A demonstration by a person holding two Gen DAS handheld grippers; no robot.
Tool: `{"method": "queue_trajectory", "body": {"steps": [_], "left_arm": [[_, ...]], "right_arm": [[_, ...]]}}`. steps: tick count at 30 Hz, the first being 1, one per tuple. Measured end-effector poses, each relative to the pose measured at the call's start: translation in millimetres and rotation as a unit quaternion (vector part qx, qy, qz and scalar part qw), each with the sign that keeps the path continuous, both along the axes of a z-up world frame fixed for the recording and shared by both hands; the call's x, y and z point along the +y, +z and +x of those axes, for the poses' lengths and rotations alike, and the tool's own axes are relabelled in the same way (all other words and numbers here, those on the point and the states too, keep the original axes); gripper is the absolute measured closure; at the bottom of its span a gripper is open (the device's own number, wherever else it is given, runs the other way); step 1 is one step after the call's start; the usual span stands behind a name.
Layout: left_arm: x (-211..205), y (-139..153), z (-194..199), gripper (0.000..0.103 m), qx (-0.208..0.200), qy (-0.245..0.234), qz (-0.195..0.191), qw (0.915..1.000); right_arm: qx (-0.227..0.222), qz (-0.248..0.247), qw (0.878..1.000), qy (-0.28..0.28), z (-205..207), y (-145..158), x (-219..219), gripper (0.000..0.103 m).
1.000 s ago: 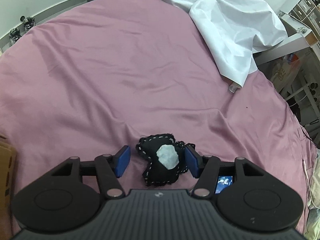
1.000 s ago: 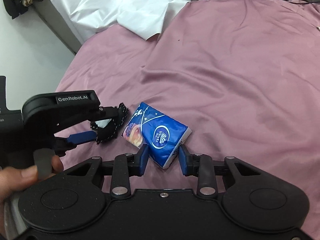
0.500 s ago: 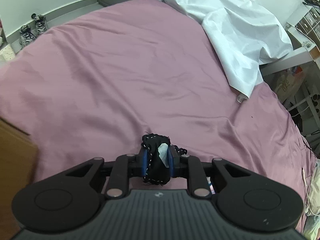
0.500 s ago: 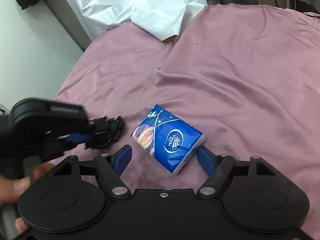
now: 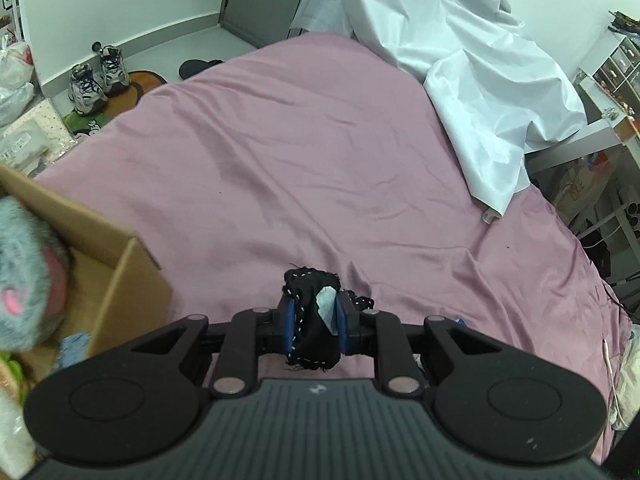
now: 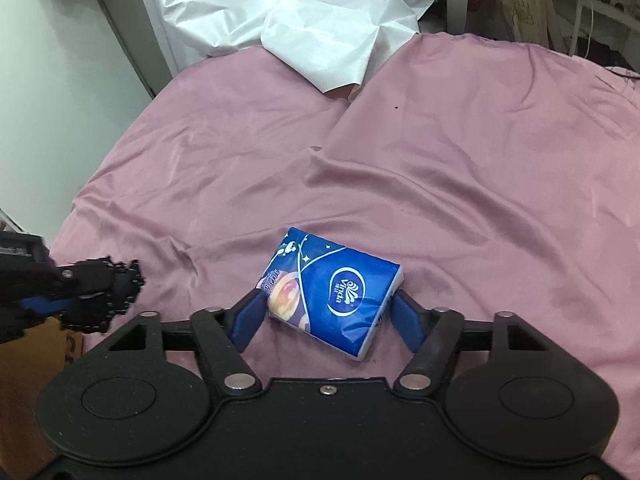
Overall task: Organize soft objects
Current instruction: 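Close the left tool on the black plush while the right tool grasps the blue tissue pack, then carry the black plush and tissue pack over the box with both tools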
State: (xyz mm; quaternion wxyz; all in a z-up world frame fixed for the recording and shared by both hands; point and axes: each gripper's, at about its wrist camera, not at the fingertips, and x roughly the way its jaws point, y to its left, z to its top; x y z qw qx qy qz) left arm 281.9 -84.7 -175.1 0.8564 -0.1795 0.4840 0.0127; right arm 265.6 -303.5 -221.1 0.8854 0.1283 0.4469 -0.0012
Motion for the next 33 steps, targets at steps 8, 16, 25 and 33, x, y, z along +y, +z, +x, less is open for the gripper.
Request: {"method": "queue_trajectory", "body": {"steps": [8,16,25,33], "left_arm": [[7.2,20.3,-27.9,0.084,-0.012,0.000,0.004,0.9999],[18.7,41.3,-56.0,0.083,-0.027,0.006,0.007,0.9996],[33.6,67.5,-82.2,0.083,-0.050,0.015,0.007,0.9986],[49.5,80.9,-102.0,0.083,-0.062,0.025,0.004,0.9977]], "right_arm": [[0.008,0.011,1.000,-0.010,-16.1,12.6,-10.1,0.052],[-0.002,0.032,0.999,-0.013,-32.4,28.7,-17.6,0.064],[-0.022,0.055,0.998,-0.020,-52.3,51.7,-27.5,0.067],[-0.051,0.075,0.996,-0.009,-75.5,83.5,-21.0,0.067]]}}
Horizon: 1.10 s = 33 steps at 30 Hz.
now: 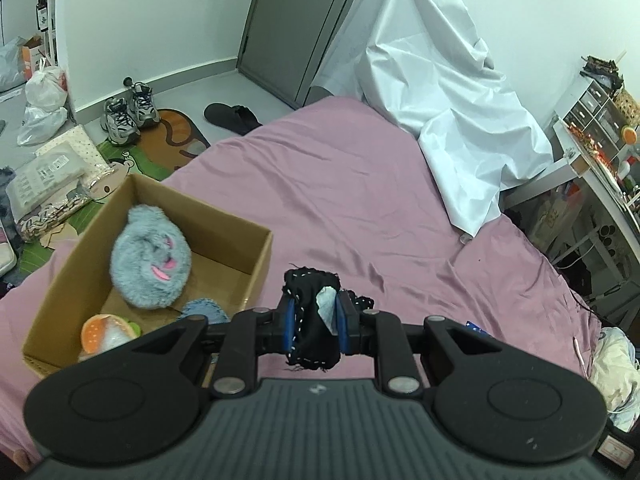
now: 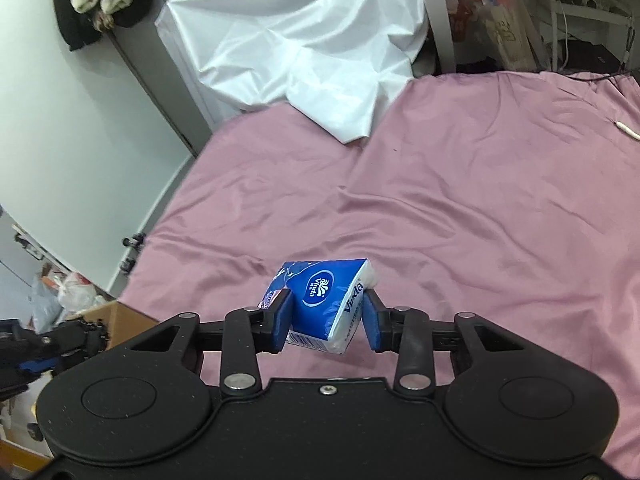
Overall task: Organize soft objects
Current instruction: 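Carry the black plush and tissue pack over the box with both tools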
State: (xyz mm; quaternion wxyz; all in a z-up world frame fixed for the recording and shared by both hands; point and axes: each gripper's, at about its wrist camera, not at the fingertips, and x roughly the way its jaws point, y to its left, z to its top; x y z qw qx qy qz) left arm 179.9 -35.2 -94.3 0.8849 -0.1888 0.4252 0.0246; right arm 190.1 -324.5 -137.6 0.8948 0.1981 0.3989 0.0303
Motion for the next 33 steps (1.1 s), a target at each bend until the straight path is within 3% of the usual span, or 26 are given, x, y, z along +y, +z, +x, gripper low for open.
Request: {"method": "queue_trajectory", "body": {"steps": [15,33], "left_arm": [[29.4,18.4,-29.6,0.083,-0.022,0.015,-0.013,0.9996],[78.5,24.7,-54.1,0.083,-0.034,0.048,-0.022,0.9980]], "right_arm": [[-0.051,0.004,0.998,0.028,-26.4,52.6,29.7,0.067],[-0.070,-0.005,0.995,0.069,-41.3,75.0,77.8,0.067]]}}
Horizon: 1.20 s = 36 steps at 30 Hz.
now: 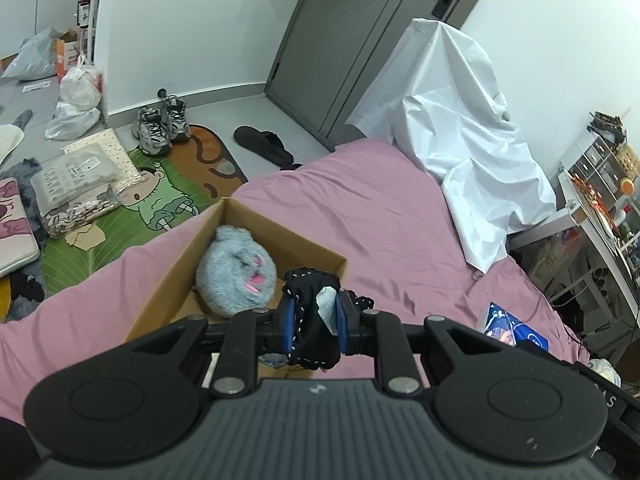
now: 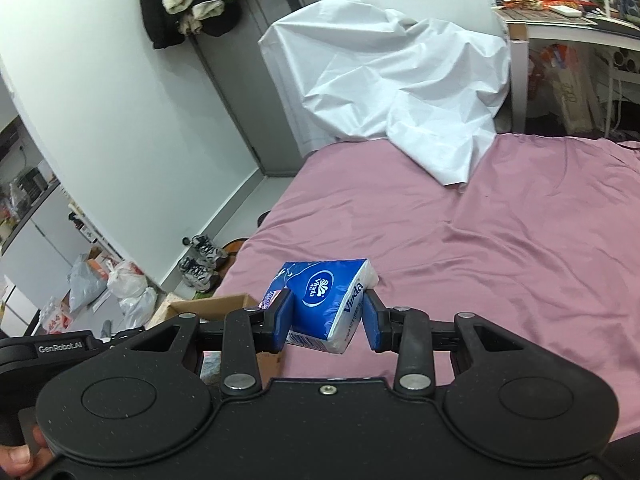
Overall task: Organize soft objects
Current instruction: 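Carry the black plush and tissue pack over the box with both tools, then open both tools to drop the black plush and tissue pack into the box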
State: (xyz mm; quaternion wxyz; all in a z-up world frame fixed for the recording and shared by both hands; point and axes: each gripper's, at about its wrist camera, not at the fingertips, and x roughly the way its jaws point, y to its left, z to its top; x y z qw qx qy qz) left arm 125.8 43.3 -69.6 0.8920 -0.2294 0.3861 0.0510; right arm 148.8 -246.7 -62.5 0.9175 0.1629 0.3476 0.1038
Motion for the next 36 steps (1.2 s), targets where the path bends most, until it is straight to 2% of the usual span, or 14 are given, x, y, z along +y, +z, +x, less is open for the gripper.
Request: {"method": "queue_trajectory", "body": {"steps": [13,17,19,23,24,34,36], "left_arm": [[27.3,-27.8,3.4,0.082,0.031,0.003,-0.031,0.9990],[29.2,-37.5,8.8,0.079,0.047,-0.005,-0.042,0.9980],[32.9,-41.3,11.9,0.073,0.060,-0.005,-0.044,0.9972],[44.6,-43.5,10.9,0.049,0.057,-0.008,-0.056,0.9968],[47.3,-43.3,10.1,0.046,0.054,-0.008,-0.058,0.9968],[72.1,-35.5,7.7,0.033,0.045,0.023,-0.028,0.9983],[74.6,-34.2,8.2,0.026,0.045,0.026,-0.022,0.9984]], "right_arm": [[0.002,-0.016,0.999,0.045,0.9,3.7,60.0,0.067],[0.002,-0.025,0.998,0.060,2.1,3.7,80.2,0.067],[0.003,-0.028,0.997,0.067,3.3,3.0,88.8,0.067],[0.010,-0.031,0.996,0.078,7.4,-1.0,104.5,0.067],[0.012,-0.032,0.996,0.080,9.0,-2.4,108.3,0.067],[0.029,-0.027,0.996,0.080,26.9,-13.8,126.8,0.066],[0.031,-0.026,0.996,0.077,30.9,-15.4,130.1,0.066]]}}
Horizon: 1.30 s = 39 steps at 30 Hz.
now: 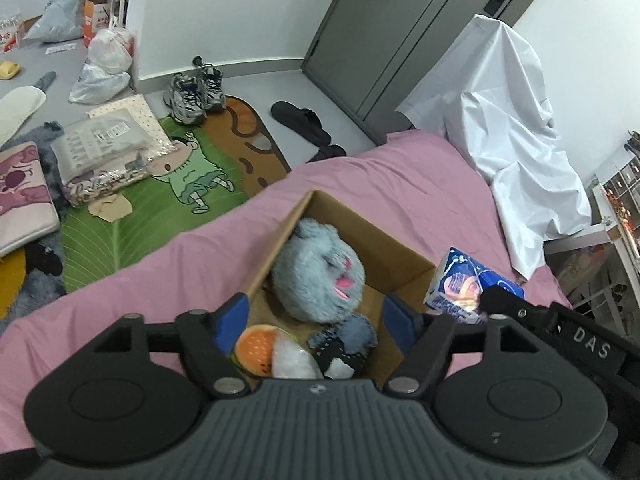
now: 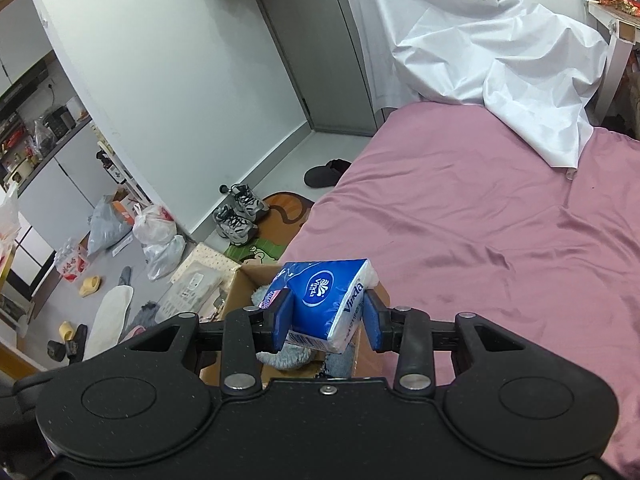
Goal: Organize soft objects
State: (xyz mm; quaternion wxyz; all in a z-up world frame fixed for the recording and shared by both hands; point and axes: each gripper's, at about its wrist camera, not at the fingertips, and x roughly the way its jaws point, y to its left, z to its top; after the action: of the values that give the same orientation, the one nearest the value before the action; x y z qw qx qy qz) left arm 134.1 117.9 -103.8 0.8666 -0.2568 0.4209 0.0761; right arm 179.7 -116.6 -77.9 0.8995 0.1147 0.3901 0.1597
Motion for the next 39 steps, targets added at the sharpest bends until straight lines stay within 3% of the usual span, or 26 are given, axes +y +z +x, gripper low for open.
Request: {"method": "queue_trajectory", "body": {"steps": [4,6,9,18,39], "left_arm": [[5.2,0.1,2.7,0.017,-0.002,-0.003,0.008,1.0000],[6.9,-1.6,5.2,0.009,0.010,-0.007,0.012,0.9999],[8.3,-3.4,6.1,0.007,0.022,-0.007,0.026,0.9994],[3.5,5.8,0.1,0.001,0.032,-0.012,0.050,0.9981],[-39.4,55.9,-30.7,0.000,0.011,-0.078,0.115,0.9903]], "right_arm": [[-0.006,0.003,1.000,-0.001,6.4,-2.9,6.1,0.058],[-0.010,0.004,1.000,-0.009,7.5,-3.5,5.9,0.042],[-0.017,0.011,1.000,-0.019,3.6,-1.9,1.3,0.023],[-0.025,0.009,0.999,-0.027,-7.3,3.9,-15.0,0.003],[-0.025,0.021,0.999,-0.003,-49.8,43.4,-66.6,0.000]]}}
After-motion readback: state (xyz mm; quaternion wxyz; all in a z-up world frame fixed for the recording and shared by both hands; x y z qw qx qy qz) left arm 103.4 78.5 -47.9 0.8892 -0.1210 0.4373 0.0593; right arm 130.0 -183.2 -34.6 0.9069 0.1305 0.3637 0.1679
